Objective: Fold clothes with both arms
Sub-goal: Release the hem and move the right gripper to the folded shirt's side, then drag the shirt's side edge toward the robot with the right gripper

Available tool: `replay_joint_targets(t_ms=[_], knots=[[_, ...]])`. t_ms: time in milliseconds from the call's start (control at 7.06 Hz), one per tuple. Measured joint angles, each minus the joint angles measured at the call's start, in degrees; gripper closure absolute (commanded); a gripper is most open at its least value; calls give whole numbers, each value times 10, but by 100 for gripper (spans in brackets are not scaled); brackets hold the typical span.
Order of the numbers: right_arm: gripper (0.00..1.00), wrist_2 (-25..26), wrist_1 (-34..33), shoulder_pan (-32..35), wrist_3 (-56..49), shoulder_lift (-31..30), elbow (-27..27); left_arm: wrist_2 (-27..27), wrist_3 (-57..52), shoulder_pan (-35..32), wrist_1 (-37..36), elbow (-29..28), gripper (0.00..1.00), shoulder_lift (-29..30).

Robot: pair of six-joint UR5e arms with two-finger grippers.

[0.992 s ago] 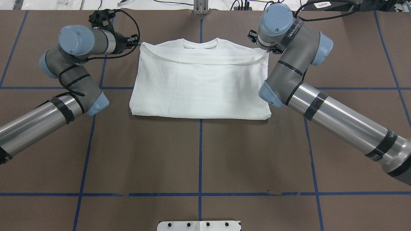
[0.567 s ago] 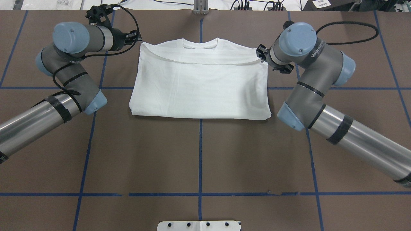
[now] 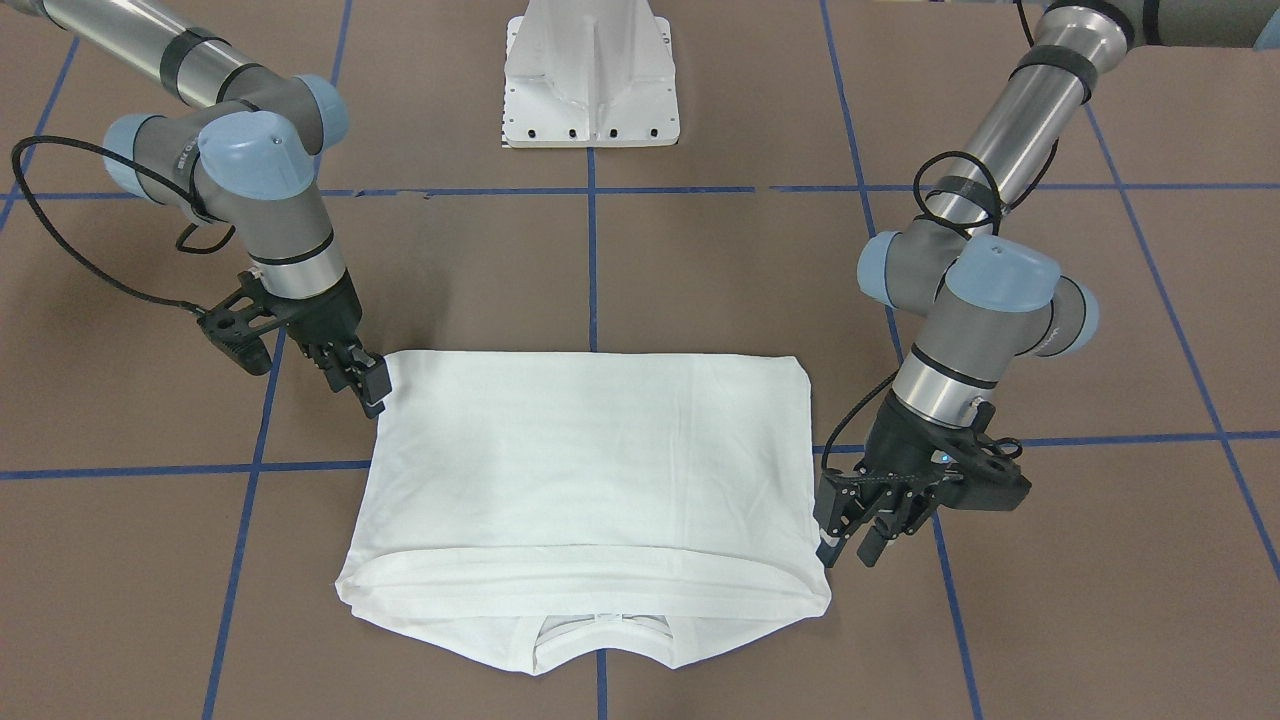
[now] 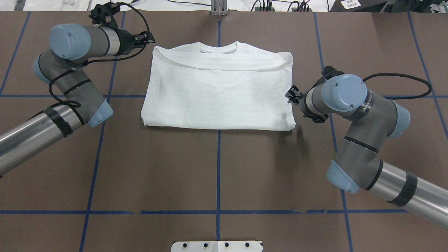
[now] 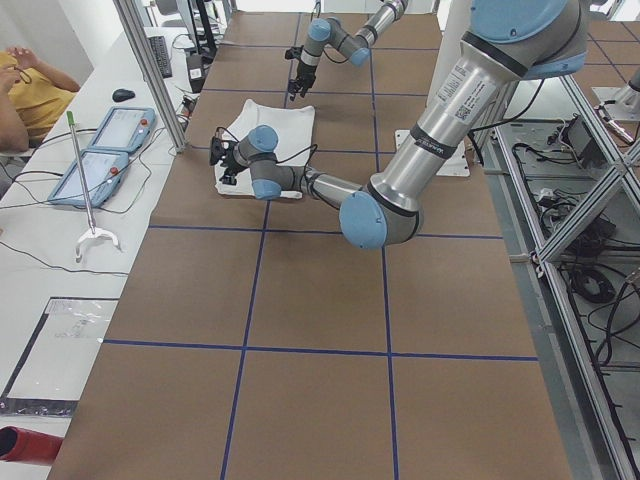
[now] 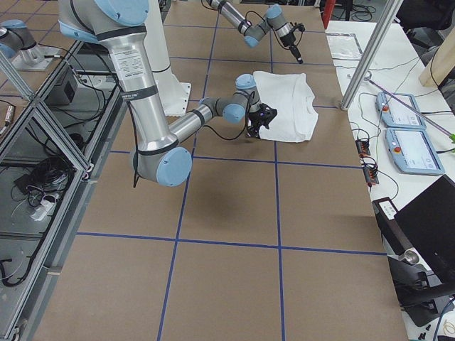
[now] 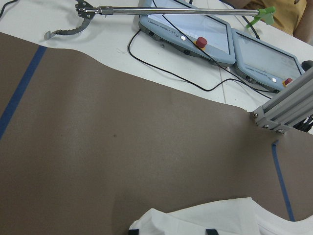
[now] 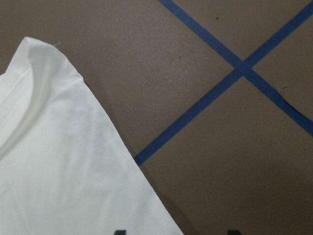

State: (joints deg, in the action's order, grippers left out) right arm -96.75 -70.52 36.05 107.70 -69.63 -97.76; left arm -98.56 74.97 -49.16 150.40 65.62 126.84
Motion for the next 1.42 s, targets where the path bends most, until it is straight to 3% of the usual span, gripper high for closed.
replay_joint_targets(t_ms=[850, 992, 1134, 1276, 1417], knots=[[23, 28, -3, -37, 68, -16, -19, 0, -1, -2, 0, 4, 41, -7], [30, 29, -3, -42, 70, -21, -19, 1, -1, -2, 0, 4, 41, -8], [86, 30, -3, -44, 72, -23, -20, 1, -1, -2, 0, 4, 41, -9], [100, 30, -4, -47, 76, -23, -19, 1, -1, -2, 0, 4, 41, -10], [100, 29, -4, -49, 84, -23, -20, 1, -1, -2, 0, 4, 41, -10]])
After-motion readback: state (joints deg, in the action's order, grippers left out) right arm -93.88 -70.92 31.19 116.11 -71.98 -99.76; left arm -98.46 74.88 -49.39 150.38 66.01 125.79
